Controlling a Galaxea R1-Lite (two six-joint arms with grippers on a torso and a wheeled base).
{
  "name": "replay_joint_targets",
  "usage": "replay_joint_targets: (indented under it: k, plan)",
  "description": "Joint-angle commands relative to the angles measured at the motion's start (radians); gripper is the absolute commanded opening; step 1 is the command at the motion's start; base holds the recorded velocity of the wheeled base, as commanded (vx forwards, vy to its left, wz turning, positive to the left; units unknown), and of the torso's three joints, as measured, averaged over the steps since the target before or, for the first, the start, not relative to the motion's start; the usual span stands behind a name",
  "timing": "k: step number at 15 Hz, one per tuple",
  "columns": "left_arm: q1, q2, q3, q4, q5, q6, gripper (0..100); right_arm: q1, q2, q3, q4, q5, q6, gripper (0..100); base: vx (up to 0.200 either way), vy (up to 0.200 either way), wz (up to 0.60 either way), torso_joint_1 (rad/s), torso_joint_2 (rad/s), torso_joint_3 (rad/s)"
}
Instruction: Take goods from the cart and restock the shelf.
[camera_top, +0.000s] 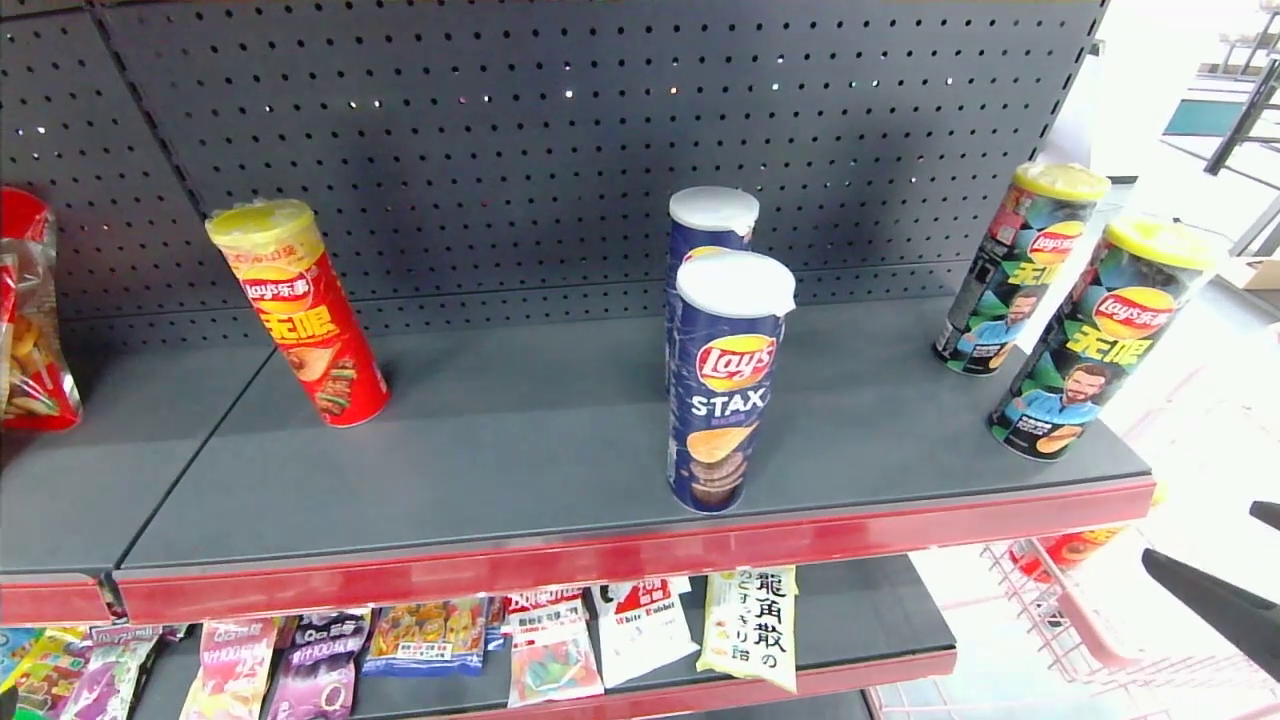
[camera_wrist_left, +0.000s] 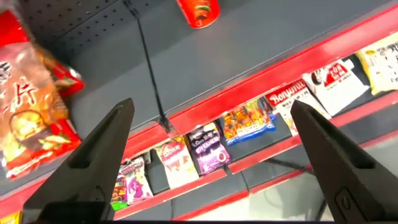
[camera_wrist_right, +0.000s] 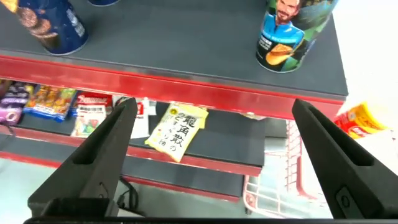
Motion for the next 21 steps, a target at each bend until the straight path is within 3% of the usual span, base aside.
replay_joint_targets:
  k: [1,6,21]
  plan:
    - [0.003,-0.014,0.002,-0.002,0.000,0.000,100,0.001,-0.019,0.009,0.002,0.000,-0.009,100,-0.200,0.000,0.00,0.022,0.00,0.007]
    - [0.004,-0.013,0.006,-0.013,0.000,-0.001,100,0.001,-0.036,0.037,0.001,0.000,-0.046,100,-0.080,0.000,0.00,-0.002,0.00,0.001]
    - [0.012,-0.024,0.042,-0.033,0.004,-0.001,100,0.001,-0.004,0.040,0.002,0.000,-0.054,100,0.000,-0.200,0.00,0.003,0.00,0.003]
